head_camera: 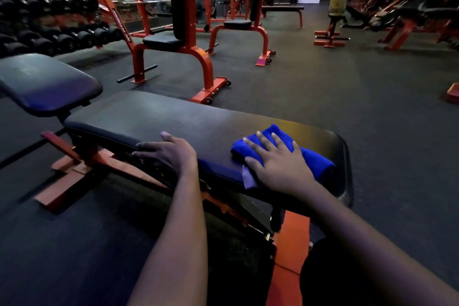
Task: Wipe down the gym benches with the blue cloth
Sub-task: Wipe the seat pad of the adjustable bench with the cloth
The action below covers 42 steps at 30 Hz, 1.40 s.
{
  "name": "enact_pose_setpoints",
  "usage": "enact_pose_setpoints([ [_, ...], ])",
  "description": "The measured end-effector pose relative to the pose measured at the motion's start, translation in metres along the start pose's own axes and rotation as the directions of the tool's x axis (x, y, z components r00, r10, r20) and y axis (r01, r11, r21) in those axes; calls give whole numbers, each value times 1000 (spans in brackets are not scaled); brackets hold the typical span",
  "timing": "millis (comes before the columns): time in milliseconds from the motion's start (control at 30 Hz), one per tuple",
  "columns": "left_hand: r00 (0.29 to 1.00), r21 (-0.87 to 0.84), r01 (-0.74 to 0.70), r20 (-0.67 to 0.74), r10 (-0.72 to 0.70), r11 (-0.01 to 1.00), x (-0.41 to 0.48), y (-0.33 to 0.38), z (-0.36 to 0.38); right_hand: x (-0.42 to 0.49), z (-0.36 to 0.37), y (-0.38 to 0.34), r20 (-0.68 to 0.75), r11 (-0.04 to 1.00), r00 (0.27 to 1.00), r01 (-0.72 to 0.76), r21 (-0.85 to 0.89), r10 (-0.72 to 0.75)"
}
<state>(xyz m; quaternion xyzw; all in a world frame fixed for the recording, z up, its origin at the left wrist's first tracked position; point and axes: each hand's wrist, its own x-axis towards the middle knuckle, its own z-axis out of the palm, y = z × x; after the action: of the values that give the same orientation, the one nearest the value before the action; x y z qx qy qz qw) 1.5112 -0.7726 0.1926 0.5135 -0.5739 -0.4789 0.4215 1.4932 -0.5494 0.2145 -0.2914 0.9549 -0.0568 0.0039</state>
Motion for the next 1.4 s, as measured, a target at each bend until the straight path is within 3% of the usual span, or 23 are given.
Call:
enact_pose_setpoints([
  [133,1000,-30,-15,8,15,999,5,-6,6,-1,-6,17,33,998,998,50,38,-51],
  [367,998,28,-52,-27,53,998,7,-11,10,131,-15,32,115,989,983,-147,36,142],
  [433,997,30,-65,-42,67,997,7,-11,10,128,-16,24,119,995,989,-97,32,92],
  [533,995,46,-85,-43,87,995,7,-13,10,78,-9,36,89,992,988,128,8,-128],
  [600,996,45,-75,-47,77,996,8,-13,10,49,-13,53,105,982,976,187,41,-190],
  [700,994,71,-88,-53,92,994,8,-14,11,75,-18,69,97,996,992,83,31,-85],
  [833,995,80,-85,-49,89,993,7,-13,11,140,-15,38,109,995,990,-97,17,94],
  [933,996,79,-77,-46,80,994,5,-12,8,127,-10,20,101,999,994,41,0,-41],
  [1000,995,85,-79,-49,84,993,5,-11,8,95,-7,29,85,979,975,203,12,-203],
  [1067,996,90,-72,-49,77,993,5,-11,8,70,-10,48,92,961,956,274,49,-277],
  [1267,993,116,-89,-69,97,989,3,-10,9,142,-17,52,95,1000,995,14,24,-16],
  [1400,992,108,-74,-93,84,991,1,-8,10,154,-10,11,120,996,988,94,-8,-92],
])
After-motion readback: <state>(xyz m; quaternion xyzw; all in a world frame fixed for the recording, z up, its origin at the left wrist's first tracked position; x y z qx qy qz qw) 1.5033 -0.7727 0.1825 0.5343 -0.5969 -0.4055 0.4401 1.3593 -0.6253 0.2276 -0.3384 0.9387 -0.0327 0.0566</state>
